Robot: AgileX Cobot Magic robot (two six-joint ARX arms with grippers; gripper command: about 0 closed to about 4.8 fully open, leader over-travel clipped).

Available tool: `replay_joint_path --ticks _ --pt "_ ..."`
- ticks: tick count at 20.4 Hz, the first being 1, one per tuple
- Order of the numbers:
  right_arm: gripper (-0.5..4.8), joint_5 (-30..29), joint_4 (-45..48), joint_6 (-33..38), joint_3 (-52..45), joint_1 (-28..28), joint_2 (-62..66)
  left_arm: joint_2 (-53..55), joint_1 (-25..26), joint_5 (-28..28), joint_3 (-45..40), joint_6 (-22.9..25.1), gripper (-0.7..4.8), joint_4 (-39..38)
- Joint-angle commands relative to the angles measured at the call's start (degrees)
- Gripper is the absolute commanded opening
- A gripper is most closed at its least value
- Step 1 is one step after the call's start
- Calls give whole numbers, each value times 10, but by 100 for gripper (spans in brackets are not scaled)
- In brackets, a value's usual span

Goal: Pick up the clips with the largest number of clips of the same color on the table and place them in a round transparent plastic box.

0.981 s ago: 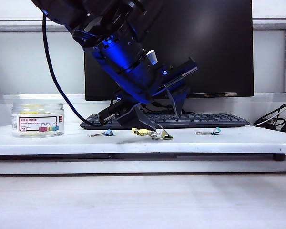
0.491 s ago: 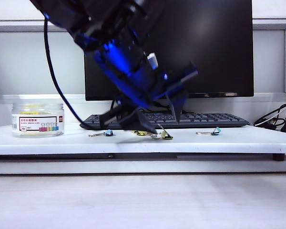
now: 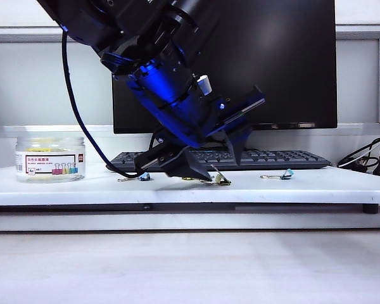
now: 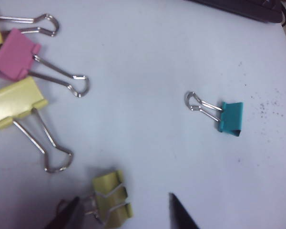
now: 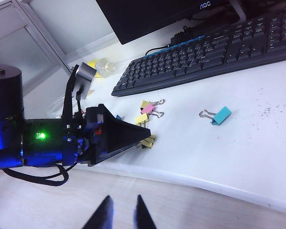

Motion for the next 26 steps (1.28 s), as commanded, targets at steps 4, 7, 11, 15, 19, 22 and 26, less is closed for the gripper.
replay_joint_path --ticks 4,7,11,15,19,22,26 --pt "67 -3 8 -2 2 0 -1 0 0 -2 2 -1 151 10" --pt "67 -3 8 -2 2 0 -1 0 0 -4 2 0 136 9" --pt "67 -3 8 -1 2 0 -1 0 0 -4 2 3 56 12" --pt "67 -3 8 -1 2 1 -1 0 0 -4 2 7 44 19" --pt "67 -3 8 -1 2 1 -1 0 0 -6 2 10 16 19" --pt "67 -3 8 -1 2 1 -1 0 0 -6 2 10 -6 19" --pt "67 -3 8 -2 2 1 -1 0 0 -4 2 16 -6 33"
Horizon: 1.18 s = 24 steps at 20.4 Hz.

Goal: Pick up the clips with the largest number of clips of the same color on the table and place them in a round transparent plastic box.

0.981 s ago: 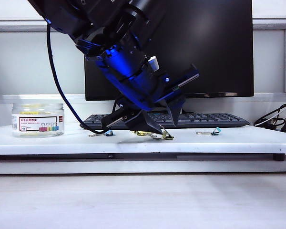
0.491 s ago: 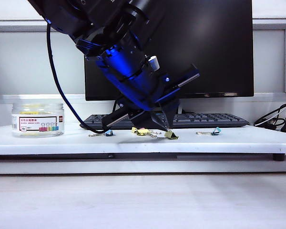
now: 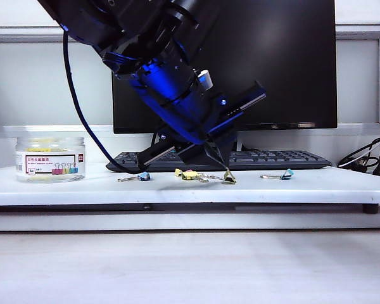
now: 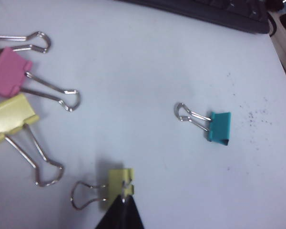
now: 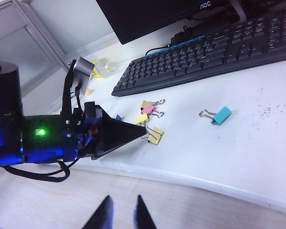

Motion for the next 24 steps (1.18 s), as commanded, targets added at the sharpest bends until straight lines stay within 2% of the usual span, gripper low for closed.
replay_joint_path --ticks 1,4,6,10,13,21,24 --pt "67 -3 8 -2 2 0 -1 -1 0 0 1 4 -6 18" --pt "67 -3 8 -2 2 0 -1 -2 0 0 4 9 -6 24" --pt "67 -3 8 -2 2 0 -1 -2 0 7 19 40 -6 14" --pt "67 -3 8 -2 2 0 -1 -10 0 2 63 89 -6 -33" --pt "67 -3 8 -2 2 0 -1 -34 13 -14 77 136 -6 -103" --pt "67 -3 8 -2 2 0 -1 -182 126 -17 75 264 -6 -276" --pt "67 -3 8 -2 2 0 -1 -222 171 -15 75 293 -6 -333"
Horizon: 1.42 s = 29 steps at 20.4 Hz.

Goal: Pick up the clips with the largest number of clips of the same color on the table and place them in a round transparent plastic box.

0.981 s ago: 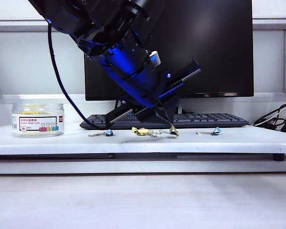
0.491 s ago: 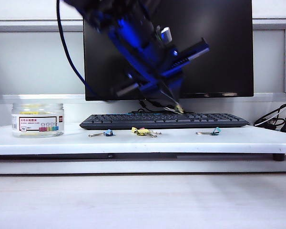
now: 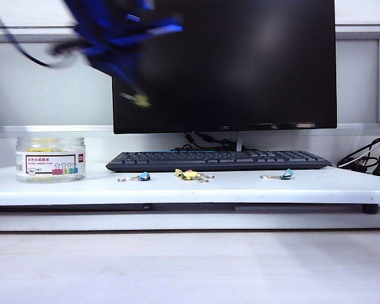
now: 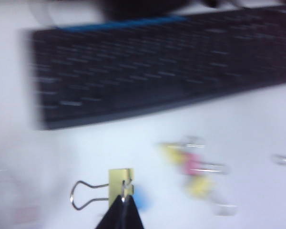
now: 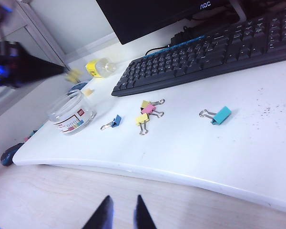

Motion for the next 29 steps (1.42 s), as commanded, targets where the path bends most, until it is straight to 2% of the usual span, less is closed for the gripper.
replay_joint_path --ticks 1,6,10,16,21,29 --pt "67 -3 8 -2 2 0 -1 -32 44 3 1 41 -6 -63" --pt "67 -4 8 -2 2 0 -1 -45 96 21 1 76 -6 -102" --pt "66 -15 8 -1 2 0 -1 -45 121 36 -4 77 -6 -111" --pt "63 -14 7 -1 2 0 -1 -45 129 43 -5 77 -6 -113" --pt "63 -15 7 -1 2 0 -1 -30 155 44 -6 77 -6 -117" --pt "63 -17 7 -1 2 0 -1 9 155 43 -6 78 -6 -100"
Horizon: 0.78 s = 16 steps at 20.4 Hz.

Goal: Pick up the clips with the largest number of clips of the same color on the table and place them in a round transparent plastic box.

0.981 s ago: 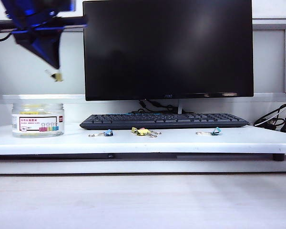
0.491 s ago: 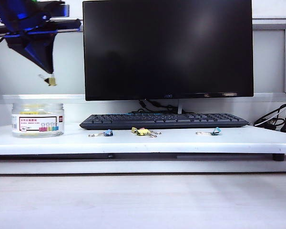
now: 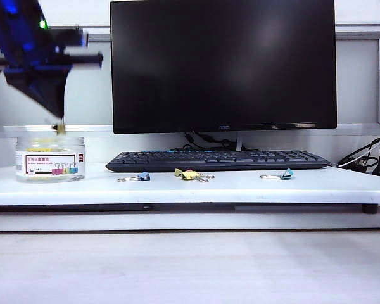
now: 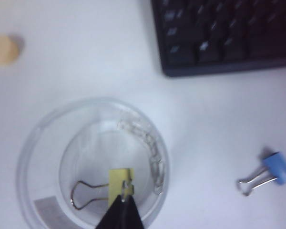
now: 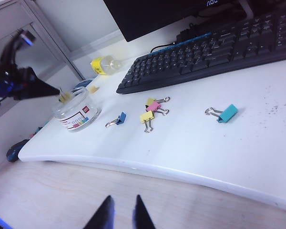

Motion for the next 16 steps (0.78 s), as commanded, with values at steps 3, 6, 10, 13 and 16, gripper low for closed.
replay_joint_path --ticks 3,6,10,13,16 --pt "63 -4 8 -1 2 0 -1 1 0 -7 1 4 -6 21" --pt "63 -5 7 -1 2 0 -1 1 0 -7 1 4 -6 22" --pt "63 -6 7 -1 2 0 -1 1 2 -7 1 4 -5 22" --pt "63 -7 8 -1 2 0 -1 1 2 -7 1 4 78 22" --pt "63 -8 8 -1 2 0 -1 1 2 -7 1 4 106 22"
